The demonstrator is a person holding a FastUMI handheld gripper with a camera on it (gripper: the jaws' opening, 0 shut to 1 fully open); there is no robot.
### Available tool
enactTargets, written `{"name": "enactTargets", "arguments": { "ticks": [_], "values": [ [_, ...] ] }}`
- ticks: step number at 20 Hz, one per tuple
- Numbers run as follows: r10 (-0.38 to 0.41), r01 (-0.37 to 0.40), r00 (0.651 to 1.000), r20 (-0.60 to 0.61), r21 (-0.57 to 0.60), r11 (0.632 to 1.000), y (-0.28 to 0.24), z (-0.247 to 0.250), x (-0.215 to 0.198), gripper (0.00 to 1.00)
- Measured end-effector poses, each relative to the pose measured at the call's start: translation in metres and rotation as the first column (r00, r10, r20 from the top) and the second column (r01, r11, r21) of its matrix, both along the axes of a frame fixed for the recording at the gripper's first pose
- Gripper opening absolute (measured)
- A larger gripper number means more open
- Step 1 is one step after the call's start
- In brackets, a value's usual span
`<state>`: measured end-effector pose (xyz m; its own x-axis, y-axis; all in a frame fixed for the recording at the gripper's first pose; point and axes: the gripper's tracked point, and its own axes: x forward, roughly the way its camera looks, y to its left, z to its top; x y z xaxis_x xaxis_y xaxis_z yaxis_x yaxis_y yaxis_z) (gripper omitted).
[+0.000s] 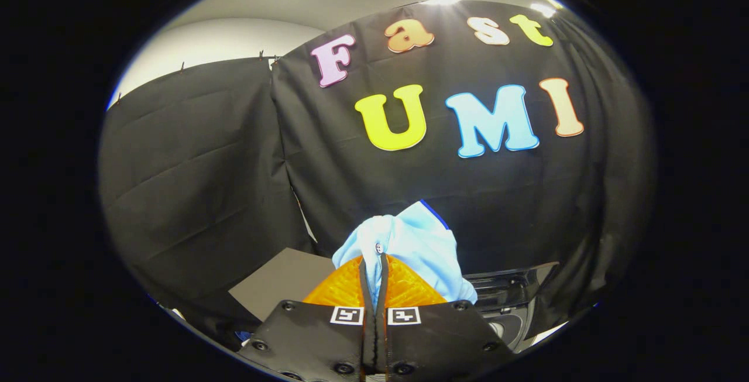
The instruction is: Put the clothes into the washing machine and then close the washing machine lid.
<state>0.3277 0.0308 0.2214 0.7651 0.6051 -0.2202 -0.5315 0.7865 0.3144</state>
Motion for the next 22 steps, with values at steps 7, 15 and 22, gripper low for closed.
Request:
{"name": "enactTargets", "arguments": {
  "ticks": [7,15,22],
  "values": [
    [-0.044,0.043,0.999,-0.015,-0.049,0.998,-0.054,-0.039,0.017,0.01],
    [-0.042,0.031,0.996,-0.082,-0.129,0.991,-0.061,-0.115,0.018,0.01],
    [-0.052,0.017,0.982,-0.18,-0.191,0.981,-0.053,-0.189,0.014,0.01]
  ]
}}
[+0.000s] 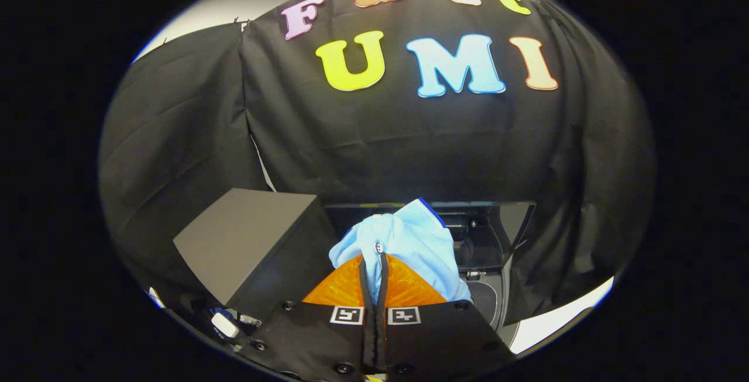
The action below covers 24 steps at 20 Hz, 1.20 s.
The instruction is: Put the clothes into the washing machine and then close the washing machine lid.
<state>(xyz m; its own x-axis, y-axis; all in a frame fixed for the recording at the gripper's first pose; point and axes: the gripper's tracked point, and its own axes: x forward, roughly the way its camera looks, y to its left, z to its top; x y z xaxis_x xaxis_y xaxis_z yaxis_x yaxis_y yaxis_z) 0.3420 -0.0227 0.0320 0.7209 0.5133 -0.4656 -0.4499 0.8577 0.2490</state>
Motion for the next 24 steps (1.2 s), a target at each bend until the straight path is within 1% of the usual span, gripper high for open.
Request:
{"name": "enactTargets", "arguments": {
  "ticks": [6,13,17,21,24],
  "values": [
    [-0.022,0.017,0.995,-0.101,-0.045,0.999,0.003,-0.065,0.004,0.01],
    [-0.089,0.07,0.973,-0.214,-0.094,0.993,-0.002,-0.128,0.025,0.01],
    [-0.146,0.122,0.945,-0.294,-0.1,0.987,-0.004,-0.172,0.032,0.01],
    [-0.203,0.159,0.912,-0.356,-0.149,0.976,-0.009,-0.219,0.036,0.01],
    [-0.237,0.187,0.88,-0.411,-0.159,0.969,-0.009,-0.246,0.038,0.01]
  ]
}}
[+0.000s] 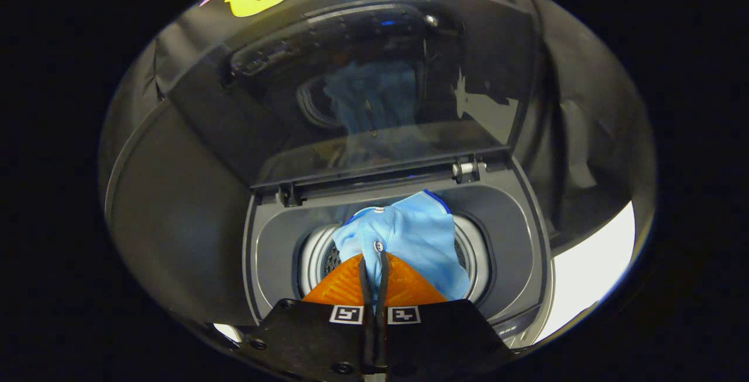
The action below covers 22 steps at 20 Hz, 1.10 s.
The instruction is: Put the clothes into the washing machine and then close the washing machine lid.
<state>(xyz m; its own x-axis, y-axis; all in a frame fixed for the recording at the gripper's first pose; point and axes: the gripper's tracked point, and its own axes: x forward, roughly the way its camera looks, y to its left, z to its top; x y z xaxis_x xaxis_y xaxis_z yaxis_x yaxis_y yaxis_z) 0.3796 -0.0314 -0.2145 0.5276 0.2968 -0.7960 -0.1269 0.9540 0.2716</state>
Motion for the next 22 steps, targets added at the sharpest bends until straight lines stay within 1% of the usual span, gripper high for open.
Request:
{"name": "enactTargets", "arguments": {
  "ticks": [2,8,11,12,13,14,17,18,22],
  "values": [
    [-0.01,0.01,0.999,-0.037,0.001,1.0,0.004,-0.012,0.002,0.01],
    [0.007,-0.008,0.999,-0.051,-0.021,1.0,0.017,-0.035,0.007,0.01],
    [0.012,-0.013,0.999,-0.038,-0.033,0.999,0.016,-0.033,0.007,0.01],
    [0.02,-0.021,0.999,-0.036,-0.042,0.999,0.018,-0.04,0.008,0.02],
    [0.029,-0.031,0.998,-0.05,-0.043,0.999,0.018,-0.037,0.0,0.02],
    [0.024,-0.027,0.997,-0.068,-0.051,0.998,0.014,-0.041,-0.002,0.25],
    [0.002,-0.006,0.998,-0.066,-0.057,0.998,0.007,-0.05,-0.004,0.96],
    [0.005,-0.008,0.997,-0.071,-0.044,0.999,0.009,-0.05,-0.005,0.98],
    [0.017,-0.018,0.998,-0.058,-0.024,1.0,0.01,-0.044,-0.009,0.98]
  ]
}}
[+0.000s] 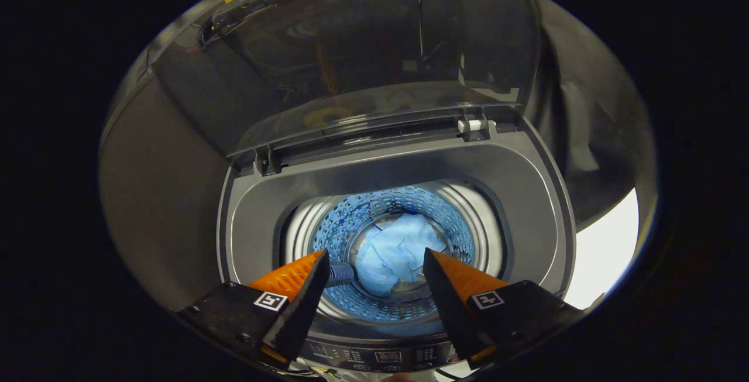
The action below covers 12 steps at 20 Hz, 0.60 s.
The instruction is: Put the clothes into the washing machine and then close the washing machine lid.
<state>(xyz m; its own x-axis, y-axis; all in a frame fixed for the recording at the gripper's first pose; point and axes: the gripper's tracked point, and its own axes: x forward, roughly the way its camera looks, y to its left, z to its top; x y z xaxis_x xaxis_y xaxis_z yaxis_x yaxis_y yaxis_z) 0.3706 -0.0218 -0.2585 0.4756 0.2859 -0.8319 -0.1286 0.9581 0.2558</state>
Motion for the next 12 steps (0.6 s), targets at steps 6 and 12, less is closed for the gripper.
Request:
{"name": "enactTargets", "arguments": {
  "ticks": [6,12],
  "values": [
    [0.022,-0.024,0.998,0.064,0.037,0.999,0.005,0.033,0.003,0.98],
    [0.066,-0.073,0.979,0.193,0.03,0.997,0.006,0.09,0.008,0.98]
  ]
}}
